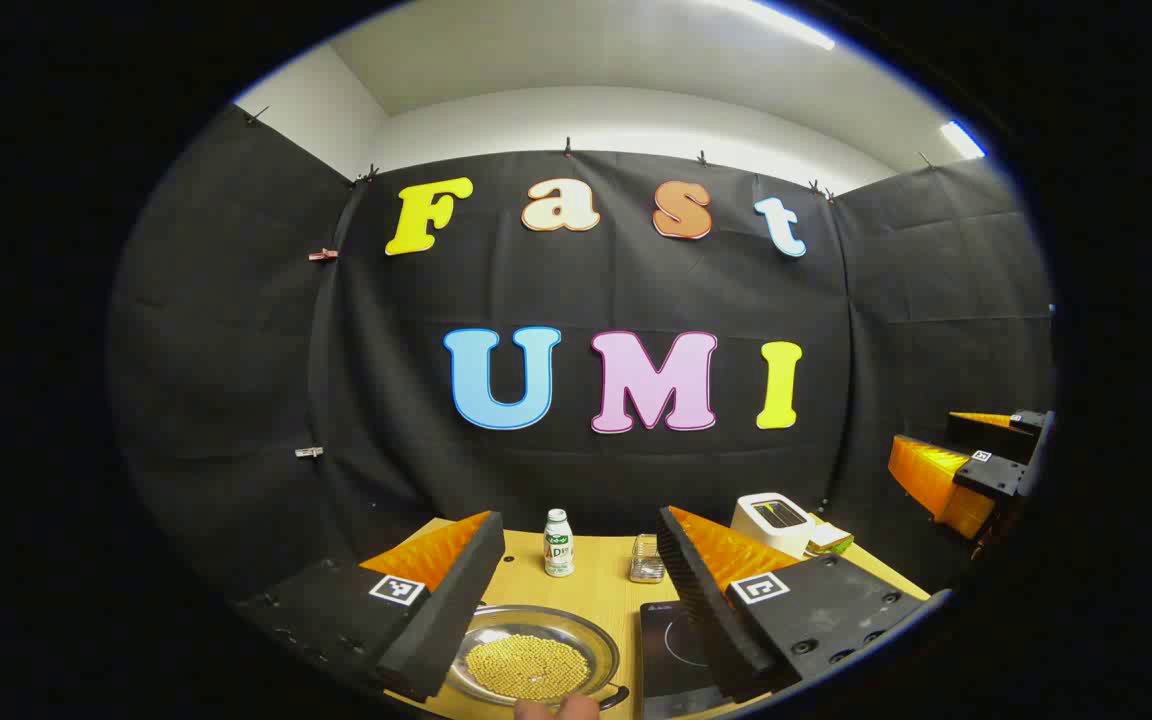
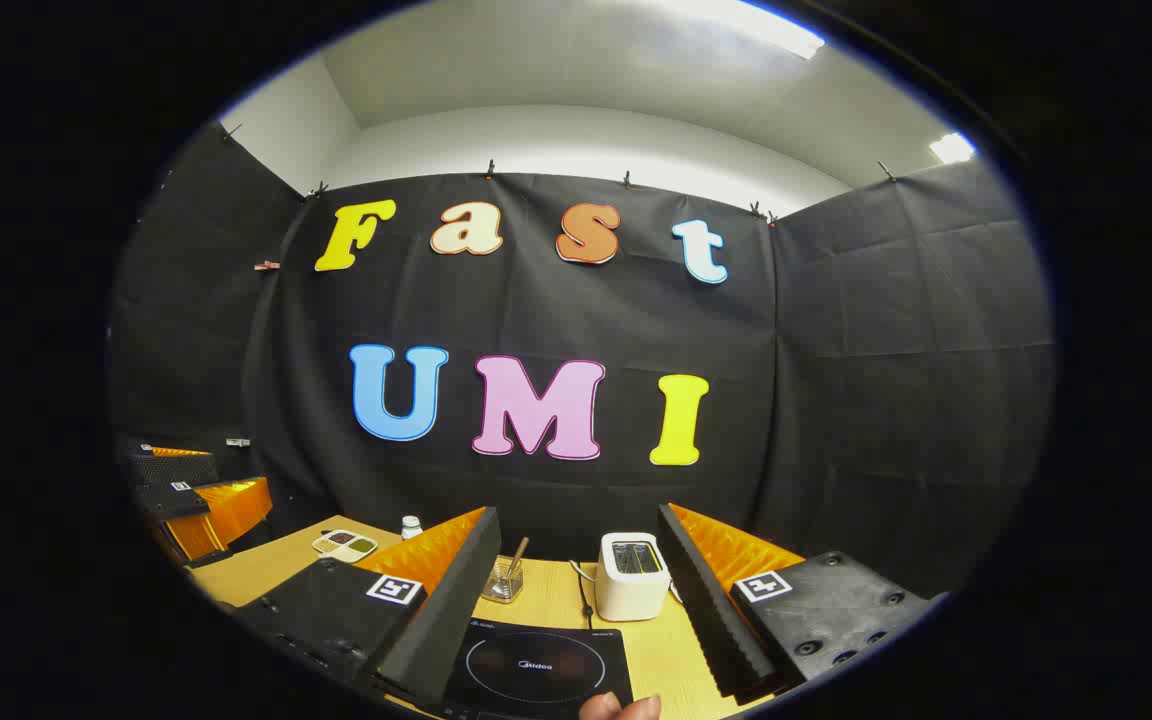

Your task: First push the handle of the pot to place it horizontally, then grasp the pot with both hands and set it on the induction cooktop.

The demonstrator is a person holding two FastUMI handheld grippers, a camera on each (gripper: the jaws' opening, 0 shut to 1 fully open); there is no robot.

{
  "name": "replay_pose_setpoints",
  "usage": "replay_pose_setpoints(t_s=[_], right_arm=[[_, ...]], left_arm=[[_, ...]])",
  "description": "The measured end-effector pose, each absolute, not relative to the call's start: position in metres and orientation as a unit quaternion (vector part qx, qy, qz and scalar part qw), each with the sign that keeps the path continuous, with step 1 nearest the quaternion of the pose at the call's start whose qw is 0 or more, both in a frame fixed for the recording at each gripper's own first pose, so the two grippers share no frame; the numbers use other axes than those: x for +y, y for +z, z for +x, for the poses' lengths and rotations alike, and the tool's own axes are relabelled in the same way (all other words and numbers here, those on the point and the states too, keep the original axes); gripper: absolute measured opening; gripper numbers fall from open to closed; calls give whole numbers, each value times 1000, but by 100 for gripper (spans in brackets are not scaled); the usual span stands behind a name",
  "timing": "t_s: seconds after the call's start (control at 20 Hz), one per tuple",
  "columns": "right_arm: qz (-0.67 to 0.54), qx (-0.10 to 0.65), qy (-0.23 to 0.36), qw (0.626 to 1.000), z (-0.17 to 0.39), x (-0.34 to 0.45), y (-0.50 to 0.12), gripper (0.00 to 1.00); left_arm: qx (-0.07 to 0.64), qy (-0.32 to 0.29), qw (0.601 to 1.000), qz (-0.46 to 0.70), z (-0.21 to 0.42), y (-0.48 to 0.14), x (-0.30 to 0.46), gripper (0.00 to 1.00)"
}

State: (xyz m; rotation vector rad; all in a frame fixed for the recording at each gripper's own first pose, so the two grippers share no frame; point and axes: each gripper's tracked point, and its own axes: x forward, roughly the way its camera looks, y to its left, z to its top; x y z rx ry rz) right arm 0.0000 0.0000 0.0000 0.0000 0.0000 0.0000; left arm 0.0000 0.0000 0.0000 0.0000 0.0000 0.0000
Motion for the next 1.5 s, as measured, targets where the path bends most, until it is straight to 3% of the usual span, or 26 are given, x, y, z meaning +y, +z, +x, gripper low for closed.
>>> replay_pose_setpoints(t_s=[1.2, 1.5], right_arm=[[-8, -3, -13, 1000, 1, 1, -1, 97], [-8, -1, -12, 1000, -1, 2, -4, 97]], left_arm=[[-11, -1, 1000, 7, 1, 4, 5, 94], [7, -44, 999, 14, -5, -1, -8, 11]])
